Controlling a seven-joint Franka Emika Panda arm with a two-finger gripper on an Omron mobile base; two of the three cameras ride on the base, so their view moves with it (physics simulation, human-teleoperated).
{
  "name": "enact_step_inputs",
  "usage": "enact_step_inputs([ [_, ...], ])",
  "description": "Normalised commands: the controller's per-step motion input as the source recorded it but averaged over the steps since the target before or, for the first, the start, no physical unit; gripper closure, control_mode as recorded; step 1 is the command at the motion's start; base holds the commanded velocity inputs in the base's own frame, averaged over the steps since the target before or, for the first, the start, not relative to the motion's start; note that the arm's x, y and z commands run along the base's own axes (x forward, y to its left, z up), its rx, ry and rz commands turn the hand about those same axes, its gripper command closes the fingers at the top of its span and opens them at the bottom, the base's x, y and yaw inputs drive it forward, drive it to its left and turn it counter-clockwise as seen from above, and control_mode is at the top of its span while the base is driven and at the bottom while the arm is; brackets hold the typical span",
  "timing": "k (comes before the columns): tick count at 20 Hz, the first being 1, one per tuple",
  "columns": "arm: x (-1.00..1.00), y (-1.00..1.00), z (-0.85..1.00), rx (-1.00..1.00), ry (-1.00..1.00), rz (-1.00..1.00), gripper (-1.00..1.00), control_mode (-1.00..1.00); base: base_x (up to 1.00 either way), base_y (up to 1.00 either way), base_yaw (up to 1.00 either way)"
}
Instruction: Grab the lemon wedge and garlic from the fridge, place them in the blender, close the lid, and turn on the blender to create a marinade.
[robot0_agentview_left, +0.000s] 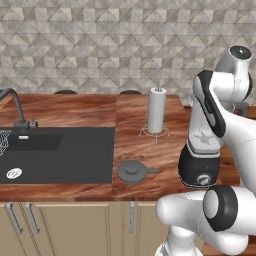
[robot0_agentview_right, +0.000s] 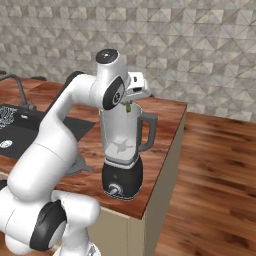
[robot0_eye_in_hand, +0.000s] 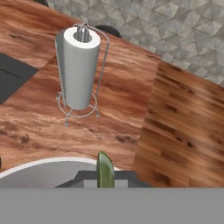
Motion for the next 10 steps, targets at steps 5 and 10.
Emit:
enact_step_inputs([
  [5, 0.01, 0.00, -0.49, -0.04, 0.00, 0.08, 1.00, -1.00, 0.00, 0.00, 0.00],
  [10, 0.02, 0.00, -0.52, -0.01, -0.01, 0.04, 1.00, -1.00, 0.00, 0.00, 0.00],
])
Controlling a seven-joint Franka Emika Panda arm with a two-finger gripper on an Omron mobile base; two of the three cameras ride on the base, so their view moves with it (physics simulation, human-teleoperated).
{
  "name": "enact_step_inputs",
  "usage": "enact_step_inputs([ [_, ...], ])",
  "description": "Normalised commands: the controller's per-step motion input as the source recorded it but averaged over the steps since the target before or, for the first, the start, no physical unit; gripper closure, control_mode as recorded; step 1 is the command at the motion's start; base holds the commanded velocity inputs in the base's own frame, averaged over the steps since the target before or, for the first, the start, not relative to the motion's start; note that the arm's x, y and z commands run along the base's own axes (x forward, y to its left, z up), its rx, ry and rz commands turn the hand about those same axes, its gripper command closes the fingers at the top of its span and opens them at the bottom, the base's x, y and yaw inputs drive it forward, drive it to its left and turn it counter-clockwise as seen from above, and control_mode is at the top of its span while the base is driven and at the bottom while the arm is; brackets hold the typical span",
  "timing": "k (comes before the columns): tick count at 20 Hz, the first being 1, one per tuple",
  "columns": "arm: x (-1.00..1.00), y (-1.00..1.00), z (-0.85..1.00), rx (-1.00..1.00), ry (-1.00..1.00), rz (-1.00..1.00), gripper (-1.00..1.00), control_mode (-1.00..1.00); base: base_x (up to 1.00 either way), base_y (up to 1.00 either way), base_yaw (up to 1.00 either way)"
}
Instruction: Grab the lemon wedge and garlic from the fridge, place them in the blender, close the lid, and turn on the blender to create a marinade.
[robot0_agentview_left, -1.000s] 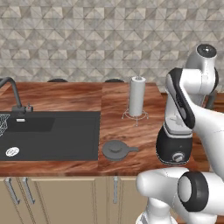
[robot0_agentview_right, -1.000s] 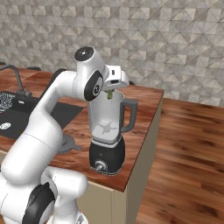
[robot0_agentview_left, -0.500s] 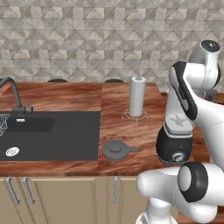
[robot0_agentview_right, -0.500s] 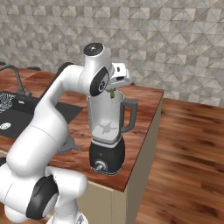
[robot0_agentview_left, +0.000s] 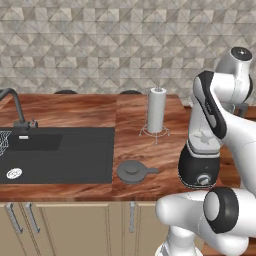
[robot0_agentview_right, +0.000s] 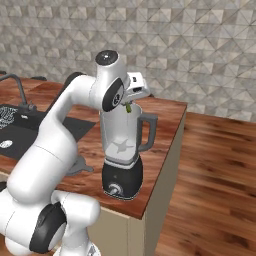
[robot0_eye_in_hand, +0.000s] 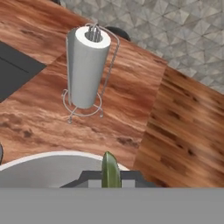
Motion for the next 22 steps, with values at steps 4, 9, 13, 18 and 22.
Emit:
enact_step_inputs([
  [4, 0.09, 0.00, -0.58, 0.00, 0.00, 0.04, 1.00, -1.00, 0.00, 0.00, 0.00],
  [9, -0.03, 0.00, -0.64, -0.01, -0.03, 0.01, 1.00, -1.00, 0.00, 0.00, 0.00],
  [13, -0.23, 0.00, -0.46, -0.01, -0.02, 0.00, 1.00, -1.00, 0.00, 0.00, 0.00],
  [18, -0.27, 0.00, -0.44, -0.02, 0.00, 0.00, 1.00, -1.00, 0.00, 0.00, 0.00],
  [22, -0.04, 0.09, -0.44, -0.02, 0.00, 0.00, 1.00, -1.00, 0.00, 0.00, 0.00],
])
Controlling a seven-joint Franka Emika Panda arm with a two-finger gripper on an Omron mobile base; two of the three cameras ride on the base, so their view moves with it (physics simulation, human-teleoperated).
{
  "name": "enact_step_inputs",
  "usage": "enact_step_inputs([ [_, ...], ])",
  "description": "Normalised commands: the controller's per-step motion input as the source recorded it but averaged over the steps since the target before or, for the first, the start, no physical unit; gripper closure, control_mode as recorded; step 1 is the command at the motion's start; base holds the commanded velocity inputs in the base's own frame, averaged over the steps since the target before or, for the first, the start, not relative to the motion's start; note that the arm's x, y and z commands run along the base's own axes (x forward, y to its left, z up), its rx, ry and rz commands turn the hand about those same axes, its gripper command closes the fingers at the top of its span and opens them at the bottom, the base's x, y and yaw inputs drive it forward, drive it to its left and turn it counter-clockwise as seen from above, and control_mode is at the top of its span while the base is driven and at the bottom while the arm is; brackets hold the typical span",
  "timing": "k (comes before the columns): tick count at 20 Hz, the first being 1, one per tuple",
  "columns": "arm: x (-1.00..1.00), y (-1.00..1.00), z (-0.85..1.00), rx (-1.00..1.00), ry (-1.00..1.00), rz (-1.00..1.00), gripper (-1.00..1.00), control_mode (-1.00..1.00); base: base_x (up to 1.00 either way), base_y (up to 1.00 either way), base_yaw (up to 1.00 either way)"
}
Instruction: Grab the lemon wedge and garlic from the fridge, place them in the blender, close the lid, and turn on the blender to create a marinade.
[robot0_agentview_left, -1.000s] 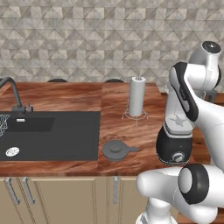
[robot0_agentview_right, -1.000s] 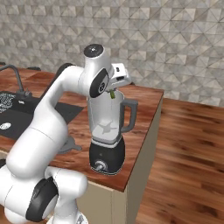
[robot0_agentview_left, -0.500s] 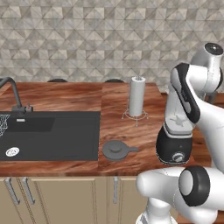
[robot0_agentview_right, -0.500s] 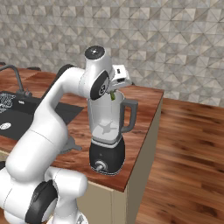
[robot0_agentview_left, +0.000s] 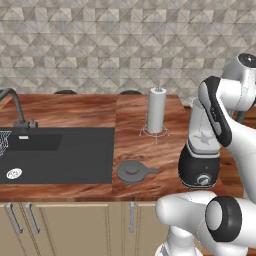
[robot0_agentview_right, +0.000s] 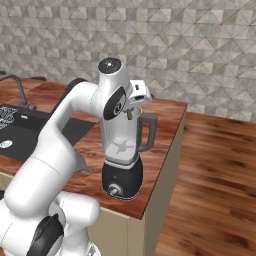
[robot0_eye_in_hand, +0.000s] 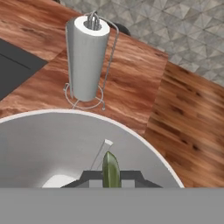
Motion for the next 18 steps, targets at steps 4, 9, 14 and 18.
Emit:
enact_step_inputs([
  [4, 0.07, 0.36, -0.43, -0.02, 0.00, 0.00, 1.00, -1.00, 0.00, 0.00, 0.00],
  [9, 0.20, 0.48, -0.30, -0.01, 0.00, 0.00, 1.00, -1.00, 0.00, 0.00, 0.00],
  [14, 0.00, 0.41, -0.14, -0.02, 0.00, 0.00, -1.00, -1.00, 0.00, 0.00, 0.00],
  [18, 0.00, 0.20, -0.06, -0.01, 0.00, 0.00, -1.00, -1.00, 0.00, 0.00, 0.00],
])
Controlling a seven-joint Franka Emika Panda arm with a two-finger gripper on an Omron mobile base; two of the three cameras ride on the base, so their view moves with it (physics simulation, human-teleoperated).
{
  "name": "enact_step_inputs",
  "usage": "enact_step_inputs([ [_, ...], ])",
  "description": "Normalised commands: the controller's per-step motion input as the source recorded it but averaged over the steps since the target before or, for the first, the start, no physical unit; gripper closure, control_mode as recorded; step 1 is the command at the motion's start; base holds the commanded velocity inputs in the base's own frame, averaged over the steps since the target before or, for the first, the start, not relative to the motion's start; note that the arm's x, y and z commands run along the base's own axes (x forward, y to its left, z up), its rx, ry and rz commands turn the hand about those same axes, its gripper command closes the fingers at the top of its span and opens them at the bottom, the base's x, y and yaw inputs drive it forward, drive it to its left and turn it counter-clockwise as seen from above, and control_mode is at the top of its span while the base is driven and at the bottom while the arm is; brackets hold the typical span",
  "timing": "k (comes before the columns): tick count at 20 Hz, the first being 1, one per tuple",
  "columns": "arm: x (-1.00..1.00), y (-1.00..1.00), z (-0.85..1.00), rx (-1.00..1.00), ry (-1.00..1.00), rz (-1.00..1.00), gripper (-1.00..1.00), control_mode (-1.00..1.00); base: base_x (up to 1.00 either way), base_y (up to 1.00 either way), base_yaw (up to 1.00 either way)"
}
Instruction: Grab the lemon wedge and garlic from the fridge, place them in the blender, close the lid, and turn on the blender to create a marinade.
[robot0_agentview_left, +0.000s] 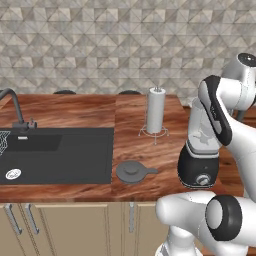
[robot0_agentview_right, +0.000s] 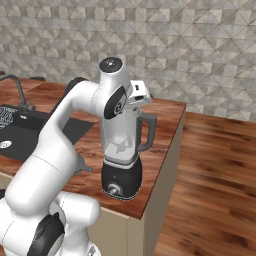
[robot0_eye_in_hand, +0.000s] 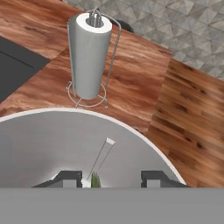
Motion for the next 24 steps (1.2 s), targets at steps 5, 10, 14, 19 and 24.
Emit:
enact_step_inputs([
  [5, 0.00, 0.03, 0.00, 0.00, 0.00, 0.00, -1.00, -1.00, 0.00, 0.00, 0.00],
  [10, -0.07, 0.00, 0.31, 0.00, -0.01, 0.00, -1.00, -1.00, 0.00, 0.00, 0.00],
  [14, -0.03, 0.00, 0.63, 0.00, -0.05, 0.00, -1.00, -1.00, 0.00, 0.00, 0.00],
  [19, -0.31, 0.00, 0.53, 0.00, -0.05, 0.00, -1.00, -1.00, 0.00, 0.00, 0.00],
  [24, -0.68, 0.01, 0.24, 0.01, -0.05, 0.00, -1.00, -1.00, 0.00, 0.00, 0.00],
])
